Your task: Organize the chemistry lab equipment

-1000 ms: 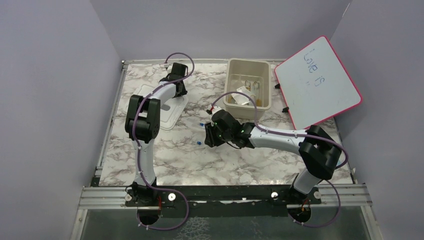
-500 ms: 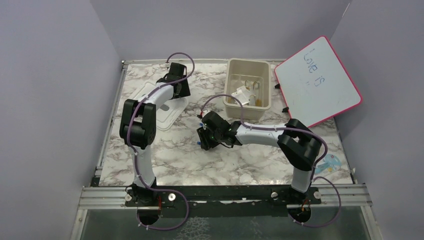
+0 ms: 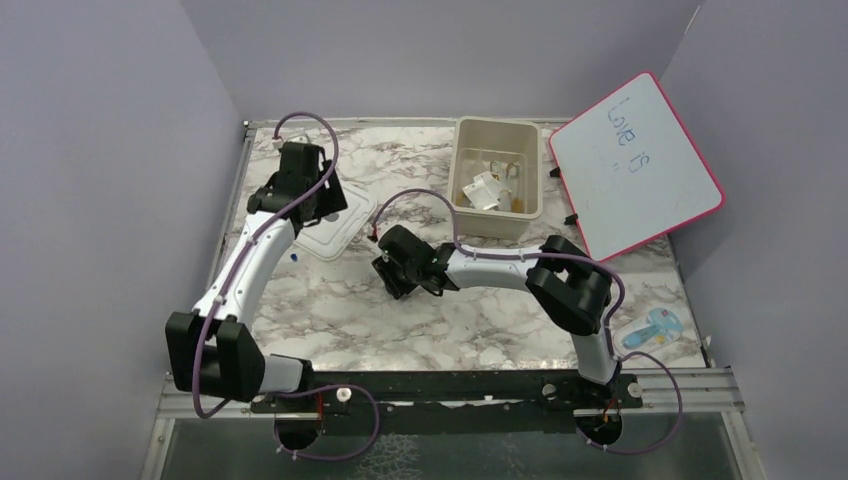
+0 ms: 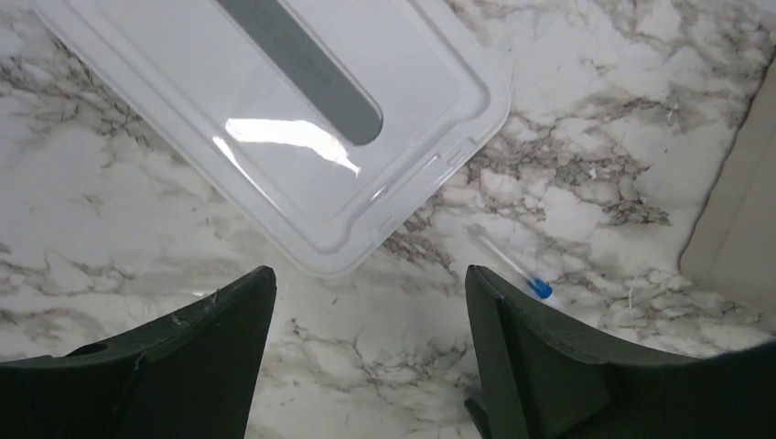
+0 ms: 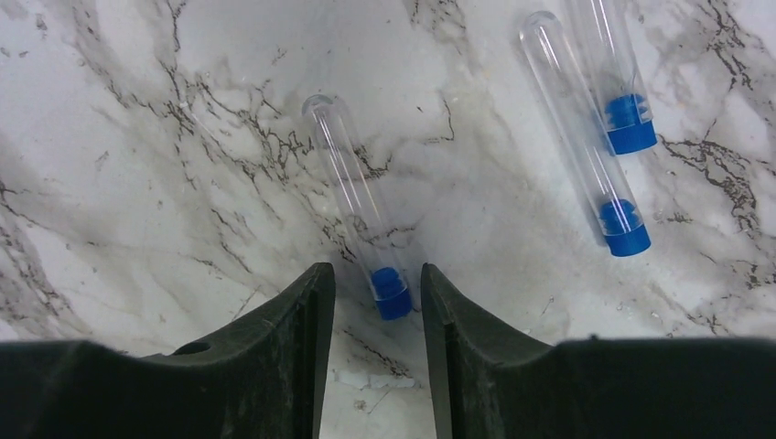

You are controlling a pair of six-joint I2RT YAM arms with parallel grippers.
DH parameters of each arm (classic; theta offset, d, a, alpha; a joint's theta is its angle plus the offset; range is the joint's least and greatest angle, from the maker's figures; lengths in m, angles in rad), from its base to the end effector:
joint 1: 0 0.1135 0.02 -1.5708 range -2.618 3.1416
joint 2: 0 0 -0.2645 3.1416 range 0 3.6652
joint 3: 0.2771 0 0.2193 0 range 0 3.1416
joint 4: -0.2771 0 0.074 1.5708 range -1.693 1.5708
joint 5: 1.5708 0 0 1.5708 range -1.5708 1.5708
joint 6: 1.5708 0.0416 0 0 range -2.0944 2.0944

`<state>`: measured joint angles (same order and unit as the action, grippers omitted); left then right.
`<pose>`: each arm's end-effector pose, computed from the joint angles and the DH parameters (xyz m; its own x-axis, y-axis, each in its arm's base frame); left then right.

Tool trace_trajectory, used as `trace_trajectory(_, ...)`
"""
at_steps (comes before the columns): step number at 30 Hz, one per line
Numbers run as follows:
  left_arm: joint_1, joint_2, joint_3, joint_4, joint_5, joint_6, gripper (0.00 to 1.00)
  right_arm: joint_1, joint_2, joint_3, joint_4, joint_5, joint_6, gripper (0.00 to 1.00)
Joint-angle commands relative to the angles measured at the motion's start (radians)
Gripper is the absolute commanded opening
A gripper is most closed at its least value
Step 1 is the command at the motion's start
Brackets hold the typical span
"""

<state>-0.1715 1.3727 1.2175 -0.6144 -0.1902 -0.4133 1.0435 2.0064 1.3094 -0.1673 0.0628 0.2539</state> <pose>0.2655 -0.0380 0.3196 -0.6415 -0.2891 -0.7106 -0.2444 0.9550 -0.1680 0.2070 0.3503 0.1760 -0.5820 -0.5013 -0.6404 -0.7188 0.6853 0.1168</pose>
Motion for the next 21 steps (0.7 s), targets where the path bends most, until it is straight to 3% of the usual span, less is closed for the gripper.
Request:
trace_trajectory(1, 0.0, -0.106, -0.121, -0.154, 0.019, -0.096, 0.8, 0.014, 0.059, 0.02, -0.04, 0.111, -0.078, 0.41)
trace_trajectory(7, 0.0, -0.231, -0.275, -0.243, 0.032, -0.232, 0.81, 0.013, 0.018, -0.022, 0.041, 0.153, -0.075, 0.22)
trace_trajectory(12, 0.0, -0.269, -0.359, -0.252, -0.084, -0.353, 0.81, 0.013, -0.01, -0.053, 0.083, 0.14, -0.038, 0.12)
trace_trajectory(21, -0.001, -0.254, -0.454, -0.21, -0.223, -0.478, 0.81, 0.013, -0.094, -0.13, 0.151, 0.14, 0.013, 0.09)
